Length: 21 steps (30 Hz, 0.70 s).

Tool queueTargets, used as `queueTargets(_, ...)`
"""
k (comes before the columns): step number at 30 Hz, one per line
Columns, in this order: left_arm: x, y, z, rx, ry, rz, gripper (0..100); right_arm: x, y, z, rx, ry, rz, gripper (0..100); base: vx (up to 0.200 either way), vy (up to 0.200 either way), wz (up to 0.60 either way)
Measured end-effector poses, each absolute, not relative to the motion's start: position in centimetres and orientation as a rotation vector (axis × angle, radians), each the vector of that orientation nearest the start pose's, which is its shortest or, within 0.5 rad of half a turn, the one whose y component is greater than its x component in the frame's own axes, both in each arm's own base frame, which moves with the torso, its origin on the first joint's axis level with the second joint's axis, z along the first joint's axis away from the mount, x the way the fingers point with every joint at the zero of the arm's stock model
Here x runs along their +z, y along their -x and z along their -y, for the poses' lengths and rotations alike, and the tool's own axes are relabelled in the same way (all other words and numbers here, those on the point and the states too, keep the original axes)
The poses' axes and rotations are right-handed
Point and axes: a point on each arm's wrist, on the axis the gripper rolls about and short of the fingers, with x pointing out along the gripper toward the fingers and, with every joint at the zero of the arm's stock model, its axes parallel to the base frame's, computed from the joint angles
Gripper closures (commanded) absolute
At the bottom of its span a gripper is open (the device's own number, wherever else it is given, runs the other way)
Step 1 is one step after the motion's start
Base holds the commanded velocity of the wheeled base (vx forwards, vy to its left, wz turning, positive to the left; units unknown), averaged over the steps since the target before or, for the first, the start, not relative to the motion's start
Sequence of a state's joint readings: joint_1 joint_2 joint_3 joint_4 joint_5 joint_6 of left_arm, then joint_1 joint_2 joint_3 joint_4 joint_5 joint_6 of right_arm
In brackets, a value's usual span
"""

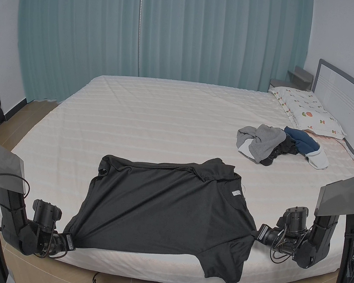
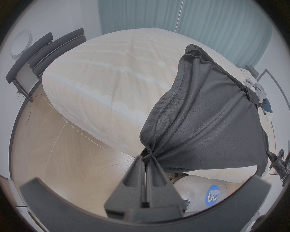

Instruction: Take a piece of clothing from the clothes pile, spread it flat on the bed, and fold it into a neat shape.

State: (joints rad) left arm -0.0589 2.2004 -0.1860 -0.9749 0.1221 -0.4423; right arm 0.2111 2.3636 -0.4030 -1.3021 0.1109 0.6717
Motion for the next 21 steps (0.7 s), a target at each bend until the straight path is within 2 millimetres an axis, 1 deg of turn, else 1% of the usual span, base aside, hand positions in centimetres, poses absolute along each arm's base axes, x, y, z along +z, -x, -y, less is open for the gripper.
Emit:
queueTargets(8,-3.6,-22.2,1.0,0.285,0.313,-1.000,100,-3.7,-28.6,-5.7,0.053,-0.617,-0.728,100,0.000,0.000,0.00)
queueTargets(15,-3.4,-22.5,1.1,0.272,0.329,-0.963,100,-3.6,-28.2,-5.6,0.049,-0.614,-0.739,100,0.000,0.000,0.00)
queueTargets(16,-3.4,-22.5,1.1,0.272,0.329,-0.965,100,-3.6,-28.1,-5.6,0.051,-0.613,-0.740,0,0.000,0.000,0.00)
queueTargets(17,-3.4,-22.5,1.1,0.271,0.330,-0.965,100,-3.6,-28.1,-5.7,0.051,-0.613,-0.742,0,0.000,0.000,0.00)
queueTargets(18,-3.4,-22.5,1.1,0.270,0.330,-0.965,0,-3.7,-28.0,-5.7,0.051,-0.611,-0.746,0,0.000,0.000,0.00)
queueTargets(21,-3.5,-22.5,1.1,0.270,0.330,-0.965,0,-3.7,-27.9,-5.7,0.053,-0.612,-0.748,0,0.000,0.000,0.00)
